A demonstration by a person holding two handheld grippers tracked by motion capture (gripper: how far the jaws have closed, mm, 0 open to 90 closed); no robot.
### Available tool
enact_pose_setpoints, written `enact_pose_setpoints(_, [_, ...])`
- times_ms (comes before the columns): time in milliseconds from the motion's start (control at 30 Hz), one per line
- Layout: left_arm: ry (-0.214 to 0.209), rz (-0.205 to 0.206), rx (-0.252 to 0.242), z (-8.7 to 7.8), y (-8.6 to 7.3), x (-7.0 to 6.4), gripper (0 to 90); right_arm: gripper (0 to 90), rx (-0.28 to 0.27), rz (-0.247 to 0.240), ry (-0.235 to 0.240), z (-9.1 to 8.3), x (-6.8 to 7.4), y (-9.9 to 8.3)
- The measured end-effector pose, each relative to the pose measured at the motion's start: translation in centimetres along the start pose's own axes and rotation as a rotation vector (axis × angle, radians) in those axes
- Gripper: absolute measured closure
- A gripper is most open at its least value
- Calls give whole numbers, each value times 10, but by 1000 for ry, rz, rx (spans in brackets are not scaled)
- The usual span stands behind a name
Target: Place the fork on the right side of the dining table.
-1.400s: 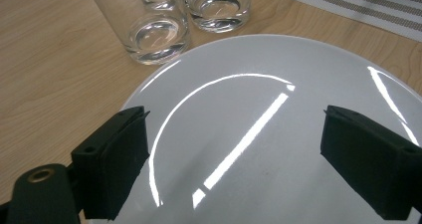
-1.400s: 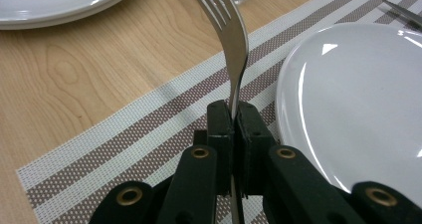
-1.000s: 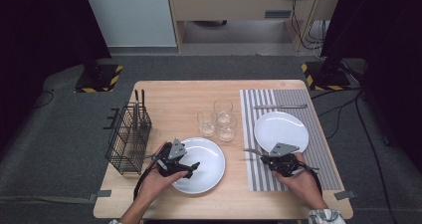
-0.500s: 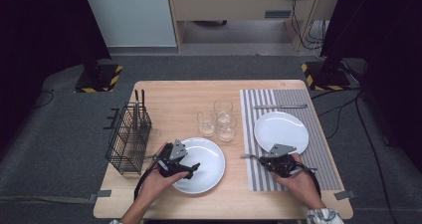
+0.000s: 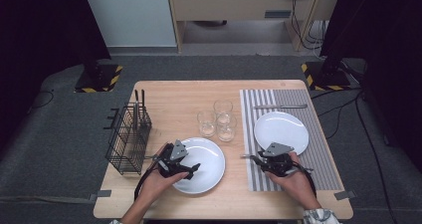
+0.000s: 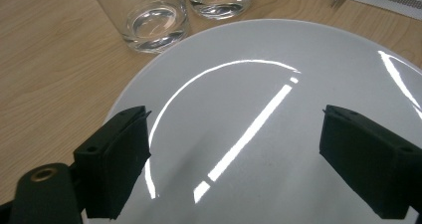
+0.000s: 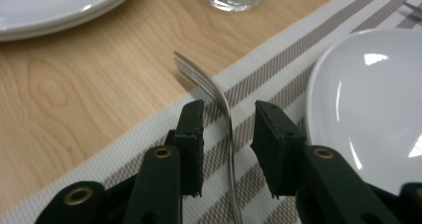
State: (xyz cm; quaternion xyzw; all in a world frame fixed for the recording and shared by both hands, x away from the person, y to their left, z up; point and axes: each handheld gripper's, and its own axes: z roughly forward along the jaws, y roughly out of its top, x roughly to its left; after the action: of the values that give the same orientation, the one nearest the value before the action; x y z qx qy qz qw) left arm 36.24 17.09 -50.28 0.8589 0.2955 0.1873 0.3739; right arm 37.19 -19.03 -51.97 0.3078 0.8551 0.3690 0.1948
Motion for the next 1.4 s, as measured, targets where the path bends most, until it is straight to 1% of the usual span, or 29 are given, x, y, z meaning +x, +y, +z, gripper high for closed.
enact_pose_setpoints(67, [-1,1,-1,0,0,0,117,638,3,1,-7,6,3,3])
enact_pose_setpoints(133, [-1,2,-1,0,0,0,117,645,15,-9,-6,11,5,4])
enact_pose_setpoints(233, [-3,0,0,0,0,0,117,657,27,-9,-8,13,6,3])
enact_pose_setpoints(400, [-3,2,1,1,0,-1,118,680,29,4,-7,14,4,1])
enact_pose_setpoints(567, [-1,-3,0,1,-1,-1,119,728,31,23,3,14,2,1])
enact_pose_setpoints(733, [-2,-2,0,1,-1,-1,119,772,37,20,2,14,2,0])
enact_pose_setpoints(1067, [-6,-2,8,2,-2,-1,119,786,37,16,5,11,2,-3])
enact_pose_setpoints(1267, [-10,-1,9,3,-2,-3,119,799,40,22,-9,11,1,-3])
enact_pose_setpoints(1400, [-8,-5,7,3,-2,-2,118,796,40,19,-9,11,0,-4])
